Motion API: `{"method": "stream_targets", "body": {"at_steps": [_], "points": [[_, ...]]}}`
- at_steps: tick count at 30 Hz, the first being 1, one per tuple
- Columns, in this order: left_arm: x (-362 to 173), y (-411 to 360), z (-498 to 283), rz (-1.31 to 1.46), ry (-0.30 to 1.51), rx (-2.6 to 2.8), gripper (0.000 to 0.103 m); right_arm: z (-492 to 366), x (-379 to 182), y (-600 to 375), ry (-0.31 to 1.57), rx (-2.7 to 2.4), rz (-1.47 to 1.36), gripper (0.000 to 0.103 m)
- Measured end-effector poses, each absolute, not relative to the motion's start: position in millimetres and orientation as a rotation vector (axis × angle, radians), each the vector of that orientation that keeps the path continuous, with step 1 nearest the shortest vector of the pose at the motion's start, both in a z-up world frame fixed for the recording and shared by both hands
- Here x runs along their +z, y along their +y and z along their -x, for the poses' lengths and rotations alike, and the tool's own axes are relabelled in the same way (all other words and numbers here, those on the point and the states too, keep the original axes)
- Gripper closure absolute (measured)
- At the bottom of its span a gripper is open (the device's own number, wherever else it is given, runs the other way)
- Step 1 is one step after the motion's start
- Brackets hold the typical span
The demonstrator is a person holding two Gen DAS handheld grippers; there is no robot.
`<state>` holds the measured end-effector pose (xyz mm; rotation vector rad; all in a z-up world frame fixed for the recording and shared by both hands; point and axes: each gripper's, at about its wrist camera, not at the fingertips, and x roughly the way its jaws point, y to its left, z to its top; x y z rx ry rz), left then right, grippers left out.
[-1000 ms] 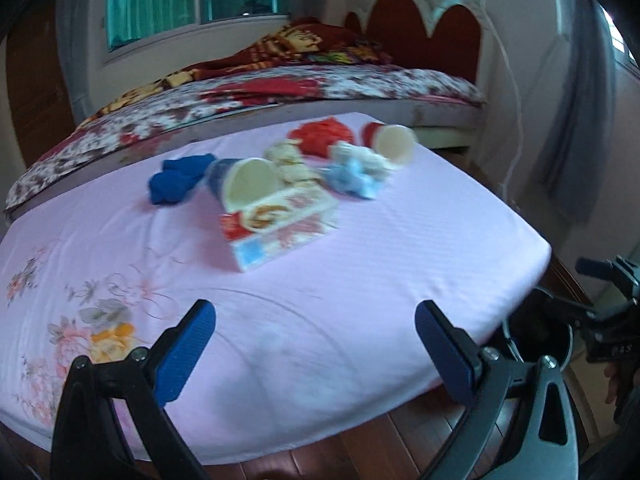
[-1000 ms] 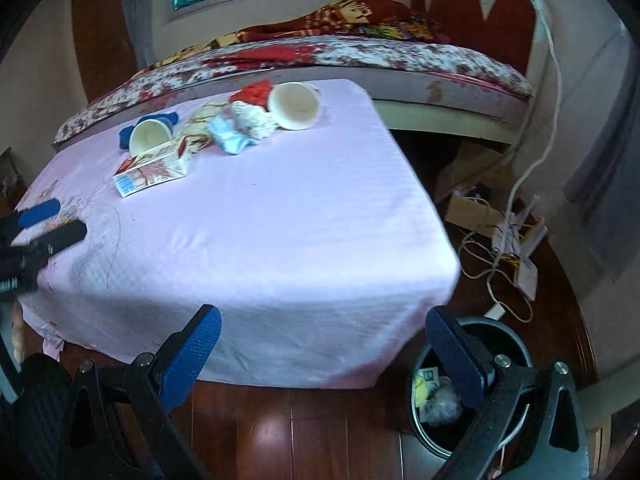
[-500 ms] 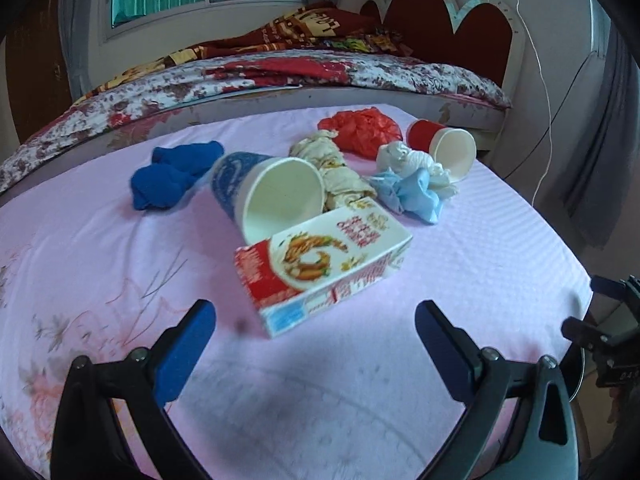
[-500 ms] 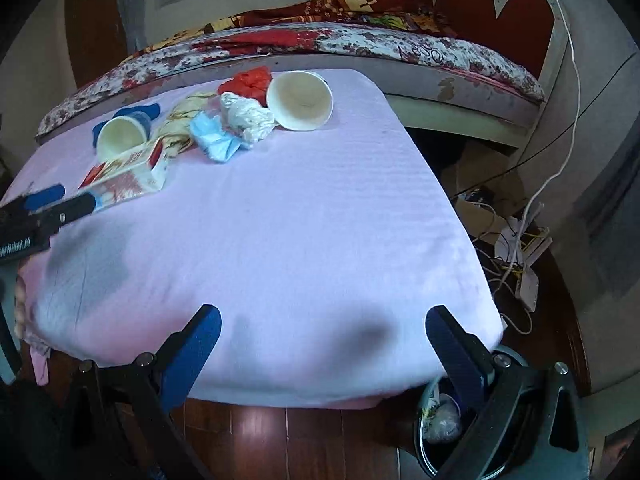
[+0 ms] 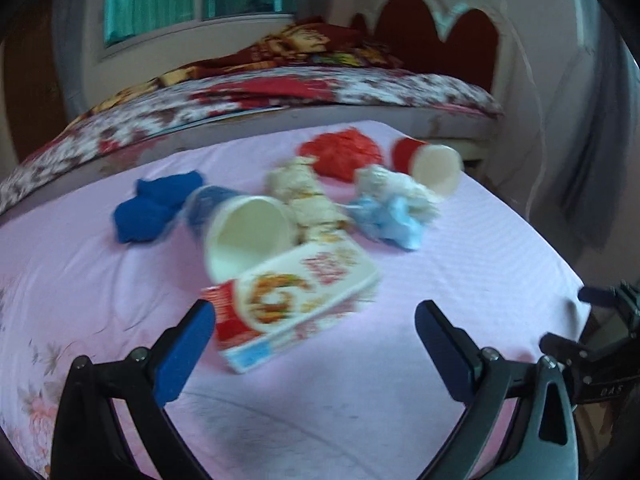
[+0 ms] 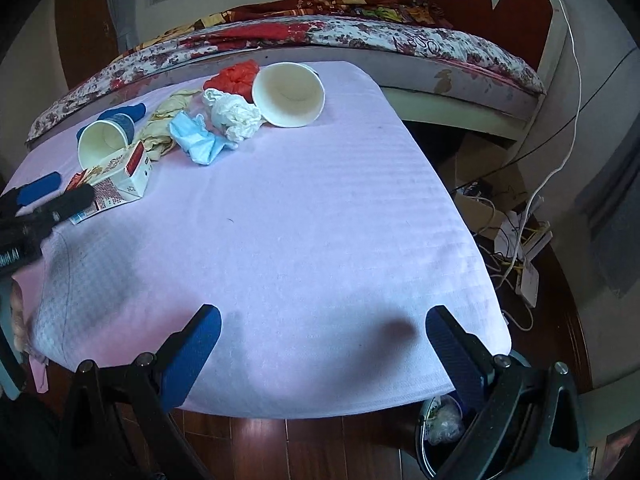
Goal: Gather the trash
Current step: 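Grasp the red-white snack box with left tool while right tool grasps the light blue mask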
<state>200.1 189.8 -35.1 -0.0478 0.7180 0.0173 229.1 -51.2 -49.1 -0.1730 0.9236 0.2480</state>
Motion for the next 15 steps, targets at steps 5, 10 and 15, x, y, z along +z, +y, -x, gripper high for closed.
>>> {"method": "stream_targets", "body": {"at_steps": [5, 10, 15], "points": [[-45.4, 221.5, -211.8, 0.097, 0.767, 0.001, 0.003, -230.1, -47.3, -37.6, 0.916, 0.275, 0.181, 0.0], [-54.3, 218.9, -226.9, 0.143, 0.797, -0.077, 0.003, -233.3, -50.3, -27.1, 0.924, 0.279, 0.189, 0.0], [-49.9, 193.2, -212.7, 0.115, 0.77, -0.173, 0.003, -236.1, -51.8, -31.3, 0.928, 0.251, 0.197, 0.0]]}}
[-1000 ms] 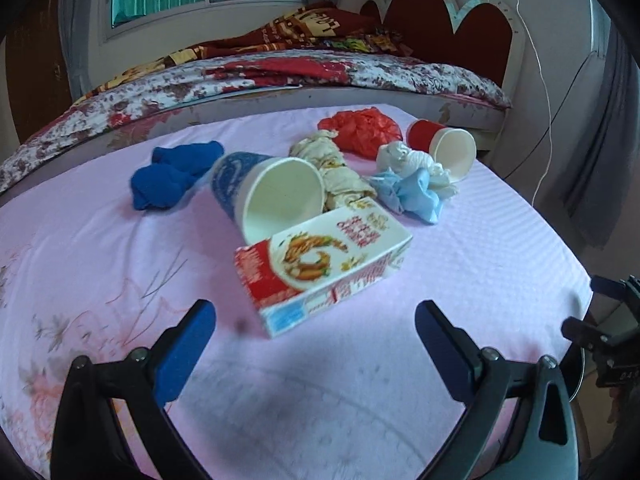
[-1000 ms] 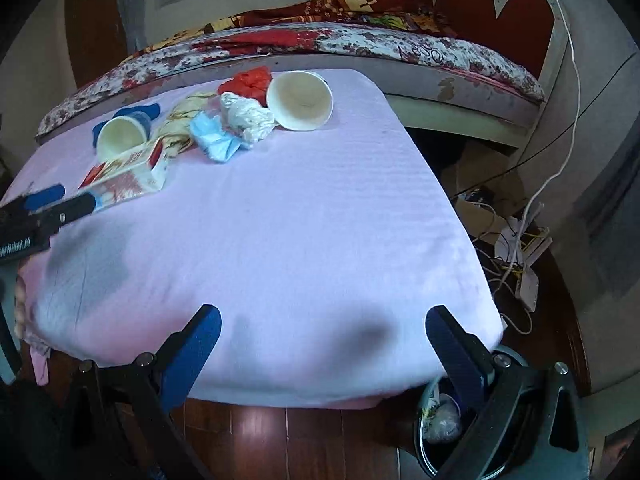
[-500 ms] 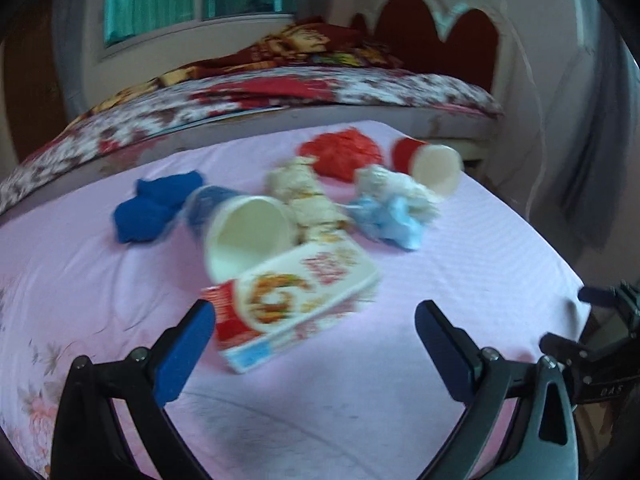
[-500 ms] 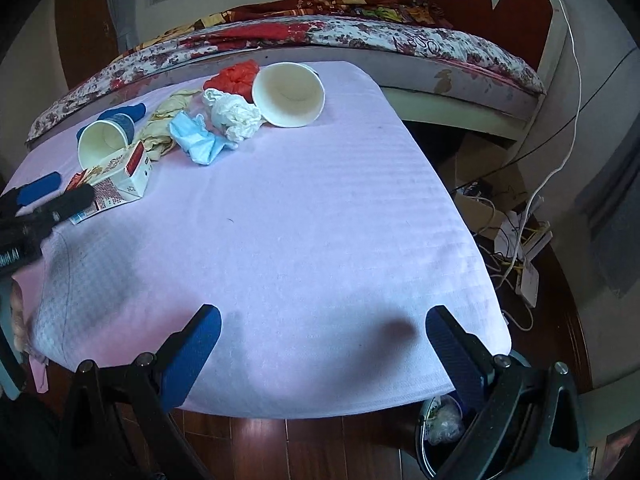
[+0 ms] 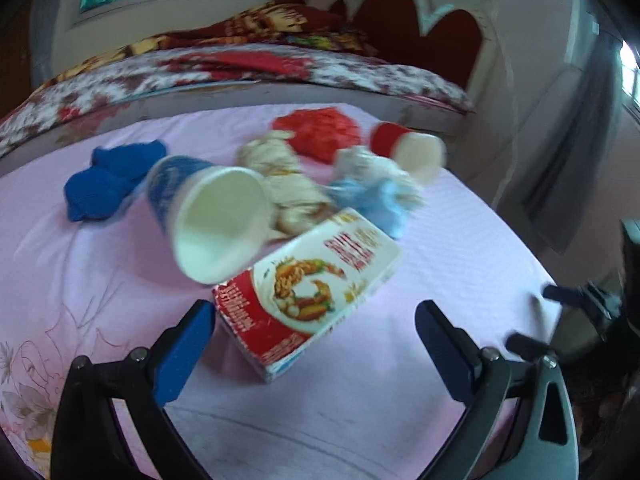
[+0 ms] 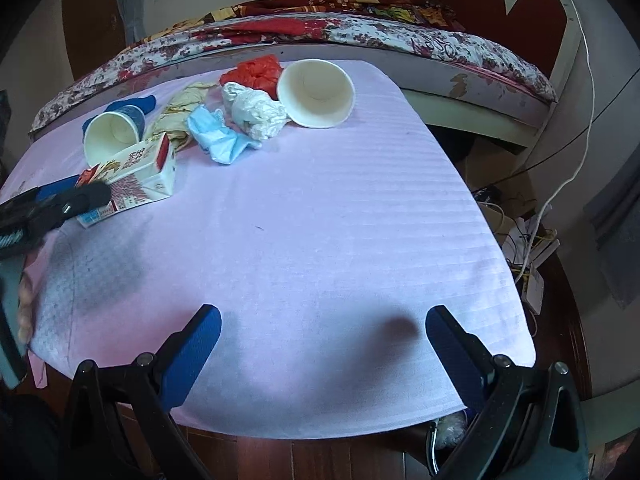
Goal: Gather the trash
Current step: 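Grasp the red-white snack box with left tool while right tool grasps the light blue mask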
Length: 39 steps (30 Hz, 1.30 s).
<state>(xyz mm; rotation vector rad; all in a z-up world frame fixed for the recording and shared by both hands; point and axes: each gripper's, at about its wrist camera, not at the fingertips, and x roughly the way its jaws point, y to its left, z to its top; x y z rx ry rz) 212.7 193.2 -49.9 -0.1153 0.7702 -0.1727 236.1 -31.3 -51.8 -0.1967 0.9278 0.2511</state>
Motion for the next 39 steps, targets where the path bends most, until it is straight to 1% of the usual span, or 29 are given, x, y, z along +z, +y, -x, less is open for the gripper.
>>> {"method": "stream_targets", "body": {"at_steps": [3, 9, 11, 14, 17, 20, 22, 24, 27, 33, 39], "points": [[-47.2, 193.3, -208.1, 0.066, 0.738, -0.119, 0.003, -238.3, -52.5, -38.4, 0.935, 0.228, 0.192, 0.0], [-50.9, 210.4, -237.1, 0.072, 0.774, -0.161, 0.003, -240.9, -56.4, -41.7, 0.943, 0.229, 0.171, 0.0], [-52.9, 205.3, -242.5, 0.083, 0.795, -0.232, 0.004, -240.8, -56.6, -41.8, 0.938, 0.228, 0.168, 0.0], [-50.3, 188.4, -229.4, 0.079, 0.794, -0.348, 0.004, -240.4, -56.1, -45.1, 0.936, 0.226, 0.162, 0.0], [-48.2, 172.0, -215.8, 0.007, 0.776, -0.31, 0.005, -240.0, -56.1, -50.8, 0.933, 0.218, 0.162, 0.0], [-49.5, 166.3, -218.3, -0.021, 0.773, -0.21, 0.005, -240.9, -55.0, -56.4, 0.932, 0.207, 0.143, 0.0], [-52.1, 168.4, -225.7, 0.003, 0.787, -0.178, 0.013, -241.5, -52.9, -58.6, 0.929, 0.201, 0.124, 0.0], [-56.1, 169.1, -232.8, 0.024, 0.816, -0.17, 0.034, -242.5, -50.6, -58.8, 0.924, 0.2, 0.116, 0.0], [-59.1, 166.5, -230.9, 0.028, 0.837, -0.205, 0.045, -245.1, -47.3, -59.4, 0.92, 0.202, 0.099, 0.0], [-53.7, 171.9, -198.3, 0.059, 0.797, -0.186, 0.05, -248.0, -45.7, -54.0, 0.925, 0.234, 0.06, 0.0], [-45.6, 205.3, -153.4, 0.083, 0.736, -0.073, 0.052, -248.4, -39.8, -32.8, 0.89, 0.297, 0.068, 0.0]]}}
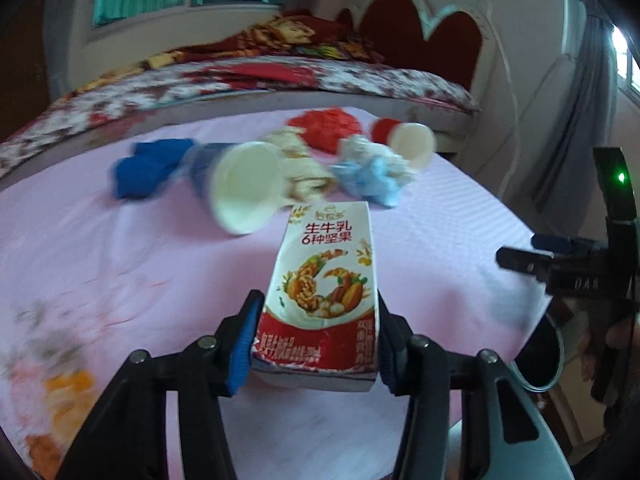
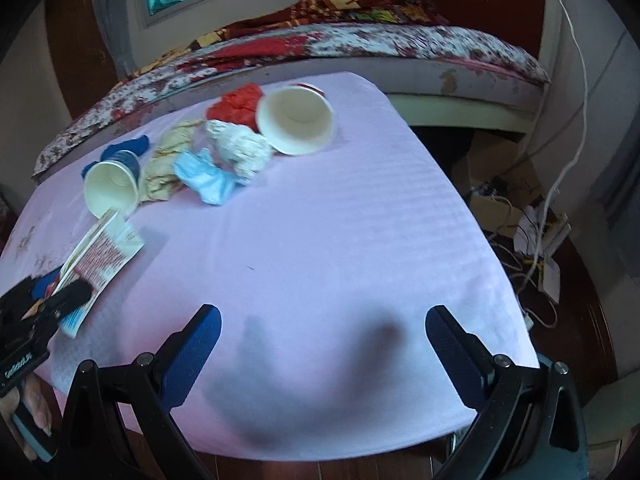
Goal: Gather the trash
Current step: 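Grasp the red-white snack box with left tool while right tool grasps the light blue mask, then carry the snack box and blue mask with both tools over the black bin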
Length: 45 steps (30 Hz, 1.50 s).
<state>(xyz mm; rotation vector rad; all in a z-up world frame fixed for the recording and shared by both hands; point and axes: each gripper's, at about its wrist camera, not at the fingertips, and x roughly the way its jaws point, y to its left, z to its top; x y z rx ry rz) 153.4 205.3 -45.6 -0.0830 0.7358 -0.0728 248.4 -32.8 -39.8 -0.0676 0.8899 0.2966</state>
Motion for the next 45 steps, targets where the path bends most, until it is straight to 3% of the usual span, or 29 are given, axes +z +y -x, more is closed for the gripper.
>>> {"method": "stream_targets", "body": {"at_steps": [4, 9, 12, 20, 22, 23, 24, 36, 45], "points": [[-41.6, 235.5, -141.5, 0.1, 0.721, 0.014, 0.052, -254.2, -36.7, -5.4, 0.868, 0.35, 0.092, 0.005], [-43.7, 280.7, -147.2, 0.14, 0.721, 0.133, 0.052, -276.7, -37.4, 39.5, 0.862, 0.424, 0.128, 0.037], [-45.7, 294.1, -159.3, 0.156, 0.716, 0.161, 0.052, -289.8, -37.5, 63.4, 0.851, 0.446, 0.157, 0.046], [-54.6, 305.4, -189.1, 0.144, 0.728, 0.181, 0.052, -336.2, -45.2, 107.0, 0.88, 0.42, 0.211, 0.052], [-56.4, 305.3, -192.3, 0.139, 0.737, 0.181, 0.052, -343.1, -49.0, 110.0, 0.899, 0.413, 0.214, 0.061], [-57.9, 304.5, -194.7, 0.135, 0.742, 0.185, 0.052, -343.7, -49.9, 110.3, 0.903, 0.412, 0.215, 0.078], [-57.8, 304.3, -195.4, 0.132, 0.743, 0.186, 0.052, -343.6, -50.0, 109.9, 0.908, 0.416, 0.211, 0.087], [-29.3, 281.1, -143.6, 0.117, 0.681, 0.163, 0.052, -262.5, -15.5, 67.9, 0.82, 0.54, 0.126, 0.09], [-7.6, 206.0, -121.7, 0.054, 0.642, 0.039, 0.052, -199.4, 11.4, -21.1, 0.771, 0.488, 0.111, 0.09]]}}
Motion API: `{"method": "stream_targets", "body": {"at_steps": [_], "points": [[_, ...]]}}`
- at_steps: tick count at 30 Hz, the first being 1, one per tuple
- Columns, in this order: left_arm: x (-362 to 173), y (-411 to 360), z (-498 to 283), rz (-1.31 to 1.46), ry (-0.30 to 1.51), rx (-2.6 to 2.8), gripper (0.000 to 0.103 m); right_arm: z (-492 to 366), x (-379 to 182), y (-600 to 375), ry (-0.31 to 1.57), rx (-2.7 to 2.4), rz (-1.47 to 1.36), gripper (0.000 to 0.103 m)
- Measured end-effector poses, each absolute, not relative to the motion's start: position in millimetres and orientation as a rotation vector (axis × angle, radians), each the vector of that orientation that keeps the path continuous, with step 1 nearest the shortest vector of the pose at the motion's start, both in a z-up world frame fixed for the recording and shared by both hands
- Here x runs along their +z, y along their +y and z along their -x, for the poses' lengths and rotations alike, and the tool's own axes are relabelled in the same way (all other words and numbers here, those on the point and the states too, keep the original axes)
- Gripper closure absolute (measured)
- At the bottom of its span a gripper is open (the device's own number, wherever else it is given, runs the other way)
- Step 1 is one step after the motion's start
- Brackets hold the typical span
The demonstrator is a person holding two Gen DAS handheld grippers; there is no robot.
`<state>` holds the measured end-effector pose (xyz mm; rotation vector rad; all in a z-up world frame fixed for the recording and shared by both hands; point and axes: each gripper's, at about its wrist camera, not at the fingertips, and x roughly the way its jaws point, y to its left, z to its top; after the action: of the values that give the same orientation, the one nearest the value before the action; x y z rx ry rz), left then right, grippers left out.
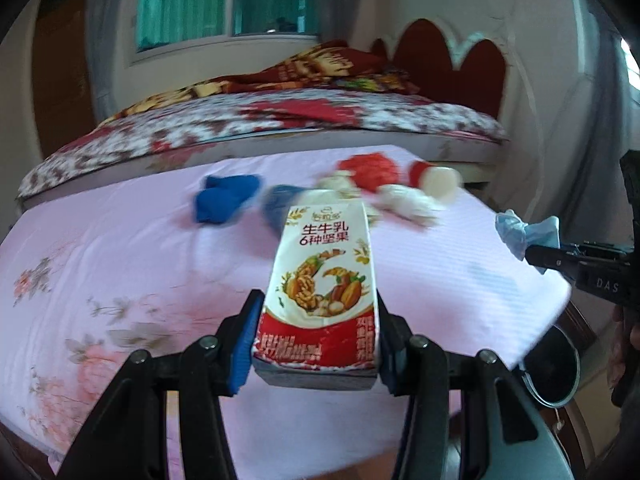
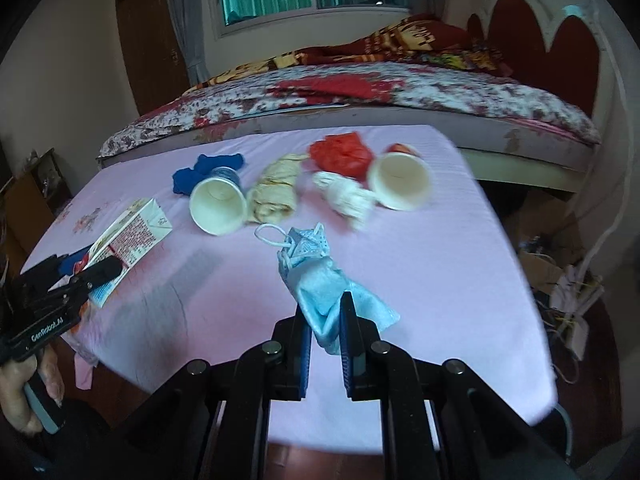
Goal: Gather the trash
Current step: 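Carry the snack box and blue mask with both tools over the black bin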
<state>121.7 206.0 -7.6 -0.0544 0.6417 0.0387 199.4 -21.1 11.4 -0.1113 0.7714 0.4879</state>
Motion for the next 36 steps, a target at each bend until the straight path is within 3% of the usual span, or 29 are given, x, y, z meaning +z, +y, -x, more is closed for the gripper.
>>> {"method": "stream_targets", "body": {"at_steps": [20, 36], "points": [[-0.5, -13.6, -122.9, -0.128, 0.646, -0.351, 0.052, -135.3, -2.7, -227.7, 0.808, 0.22, -0.028, 0.09], [-68.6, -140.7, -126.5, -0.233, 0.836, -0.64, 0.052, -117.5, -82.8, -340.9, 0.985, 0.049, -0.124, 0.089]]}}
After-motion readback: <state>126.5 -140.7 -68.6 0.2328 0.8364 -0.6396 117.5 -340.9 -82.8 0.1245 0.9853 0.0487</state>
